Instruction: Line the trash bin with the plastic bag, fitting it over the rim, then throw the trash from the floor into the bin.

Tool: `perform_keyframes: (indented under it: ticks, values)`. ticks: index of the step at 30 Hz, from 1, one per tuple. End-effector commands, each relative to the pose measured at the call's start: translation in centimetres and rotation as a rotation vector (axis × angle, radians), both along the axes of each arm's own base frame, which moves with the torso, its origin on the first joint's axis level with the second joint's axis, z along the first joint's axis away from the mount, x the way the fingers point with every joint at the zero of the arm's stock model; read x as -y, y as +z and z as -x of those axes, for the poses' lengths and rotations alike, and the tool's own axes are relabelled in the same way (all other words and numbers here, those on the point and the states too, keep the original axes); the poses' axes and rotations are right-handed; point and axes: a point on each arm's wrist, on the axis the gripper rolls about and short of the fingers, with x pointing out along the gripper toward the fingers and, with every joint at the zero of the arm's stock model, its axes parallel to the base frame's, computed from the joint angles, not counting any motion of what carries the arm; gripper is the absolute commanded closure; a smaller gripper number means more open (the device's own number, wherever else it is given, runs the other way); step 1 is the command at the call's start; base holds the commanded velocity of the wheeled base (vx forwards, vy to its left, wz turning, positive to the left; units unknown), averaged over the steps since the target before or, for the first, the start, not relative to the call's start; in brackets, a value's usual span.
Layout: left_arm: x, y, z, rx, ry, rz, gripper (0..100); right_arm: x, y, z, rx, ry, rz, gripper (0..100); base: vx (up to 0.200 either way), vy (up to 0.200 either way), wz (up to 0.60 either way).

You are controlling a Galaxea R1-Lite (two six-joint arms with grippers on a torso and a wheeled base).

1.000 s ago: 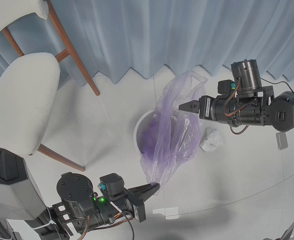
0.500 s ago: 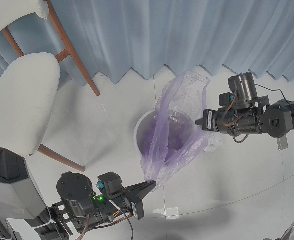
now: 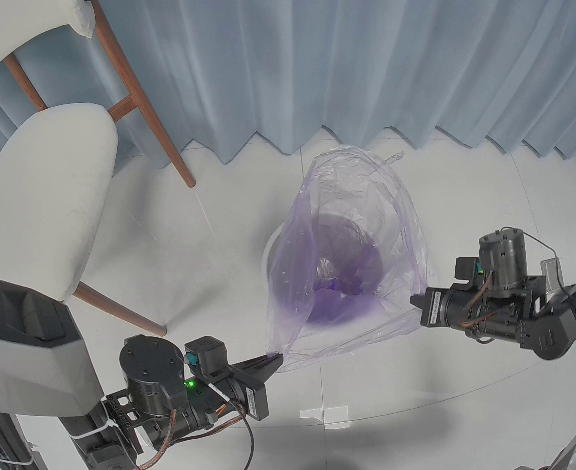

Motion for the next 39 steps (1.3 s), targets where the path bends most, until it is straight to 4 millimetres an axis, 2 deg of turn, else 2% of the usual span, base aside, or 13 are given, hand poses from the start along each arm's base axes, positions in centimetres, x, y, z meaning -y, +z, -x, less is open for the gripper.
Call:
perform_keyframes:
  ticks: [1,4,11,13,18,22,26,30,35,37,38,39]
  values:
    - [-1.2,-4.2,0.0,-0.138,0.052,-0.129,100,1.5,-5.1,1.2,-0.102,-0.045,0.025,100,0.000,0.000,0.00]
    - [-1.6,-4.8,-0.3,-0.158,0.073,-0.148,100,1.5,-6.1,0.6,-0.108,-0.064,0.011,100,0.000,0.000,0.00]
    - [-3.0,-6.7,-1.6,-0.208,0.171,-0.194,100,2.1,-9.0,-2.7,-0.030,-0.132,-0.043,100,0.000,0.000,0.00]
    - [-3.1,-6.8,-1.7,-0.209,0.176,-0.193,100,2.0,-9.2,-3.0,-0.018,-0.132,-0.050,100,0.000,0.000,0.00]
    - [-3.2,-7.8,-3.5,-0.204,0.223,-0.190,100,1.8,-11.6,-4.6,0.027,-0.144,-0.067,100,0.000,0.000,0.00]
    - [-3.2,-7.9,-4.2,-0.196,0.236,-0.174,100,1.5,-12.4,-5.5,0.078,-0.140,-0.088,100,0.000,0.000,0.00]
    - [-3.4,-7.5,-4.0,-0.203,0.208,-0.157,100,1.3,-13.2,-6.2,0.106,-0.139,-0.097,100,0.000,0.000,0.00]
    - [-4.6,-4.7,-3.6,-0.171,0.141,-0.077,100,0.9,-13.5,-7.5,0.143,-0.140,-0.112,100,0.000,0.000,0.00]
    - [-5.8,0.1,-3.7,-0.053,0.012,0.059,100,0.8,-13.5,-7.5,0.148,-0.136,-0.115,100,0.000,0.000,0.00]
    - [-5.8,0.2,-3.7,-0.050,0.009,0.061,100,0.8,-13.5,-7.5,0.148,-0.136,-0.115,100,0.000,0.000,0.00]
    - [-5.5,1.4,-3.6,-0.017,-0.014,0.070,100,0.8,-13.5,-7.4,0.155,-0.137,-0.119,100,0.000,0.000,0.00]
    - [-5.4,1.6,-3.6,-0.012,-0.020,0.062,0,0.8,-13.5,-7.5,0.159,-0.137,-0.121,100,0.000,0.000,0.00]
